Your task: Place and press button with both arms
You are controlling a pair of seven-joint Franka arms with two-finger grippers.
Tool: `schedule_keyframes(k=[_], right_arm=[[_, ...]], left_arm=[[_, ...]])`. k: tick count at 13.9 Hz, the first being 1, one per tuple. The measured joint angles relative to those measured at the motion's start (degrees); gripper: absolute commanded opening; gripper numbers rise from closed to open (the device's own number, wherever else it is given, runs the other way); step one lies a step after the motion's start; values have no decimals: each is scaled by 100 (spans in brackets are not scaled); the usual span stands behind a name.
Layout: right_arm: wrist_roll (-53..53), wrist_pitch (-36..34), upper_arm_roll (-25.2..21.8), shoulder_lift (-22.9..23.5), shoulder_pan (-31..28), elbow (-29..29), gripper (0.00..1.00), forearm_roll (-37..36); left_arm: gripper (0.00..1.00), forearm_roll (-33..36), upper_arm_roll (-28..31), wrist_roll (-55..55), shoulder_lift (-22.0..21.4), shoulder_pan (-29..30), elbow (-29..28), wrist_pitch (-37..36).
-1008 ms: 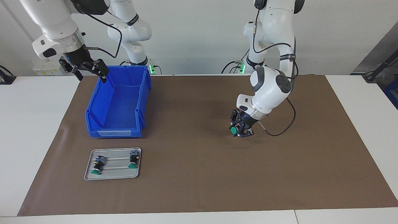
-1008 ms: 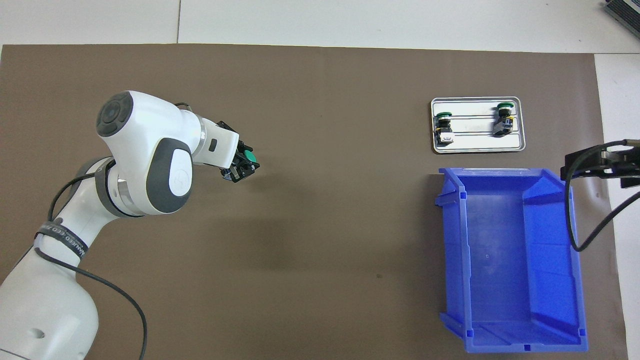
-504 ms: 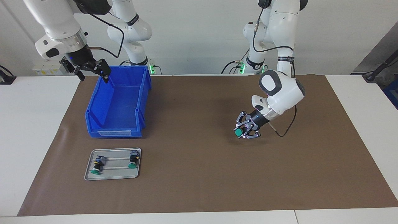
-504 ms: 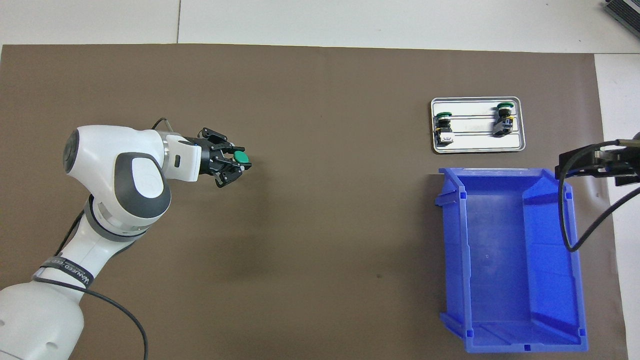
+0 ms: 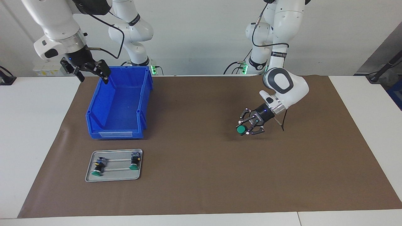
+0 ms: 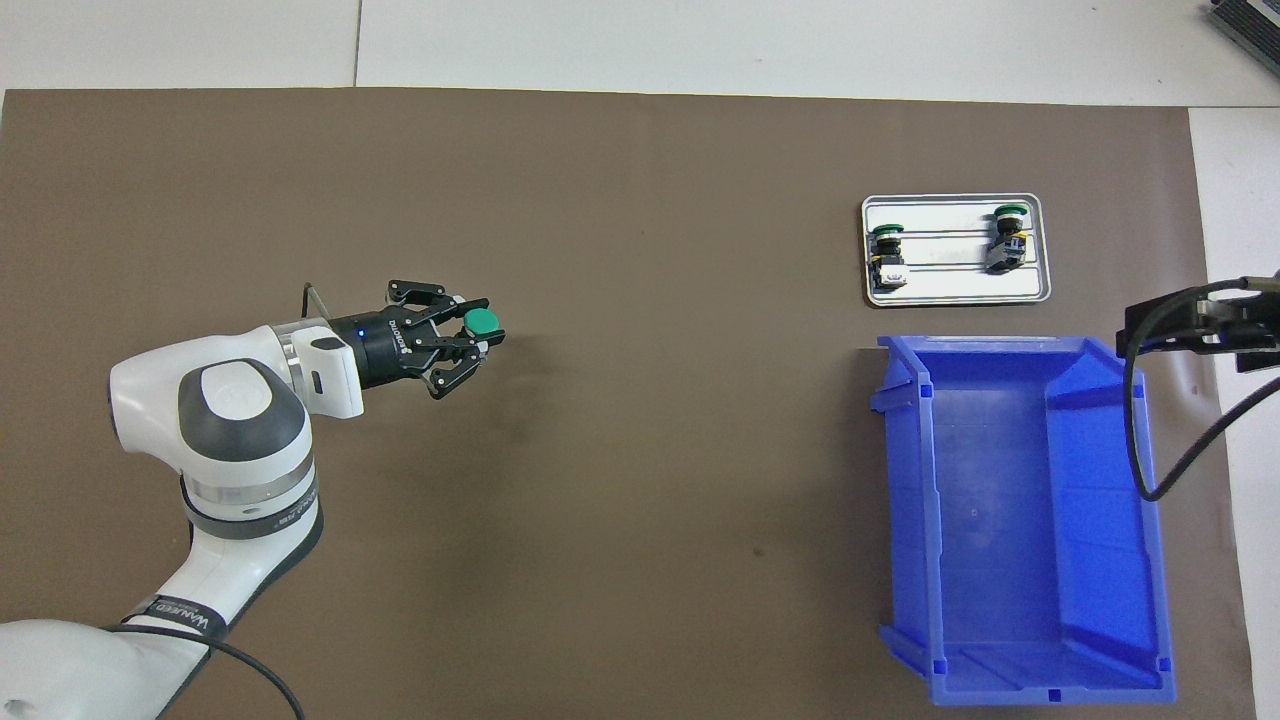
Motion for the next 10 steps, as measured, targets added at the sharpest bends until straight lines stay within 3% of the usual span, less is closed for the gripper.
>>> schedule_keyframes(k=[8,10], right_arm=[[0,0,-1,12,23,0,100,42],[0,0,-3,11,22,0,100,42]], left_arm=[[0,-2745,-23,2429,13,-3,-659,-1353],[0,-2993,-19,2829,92,-3,-817,-1677]])
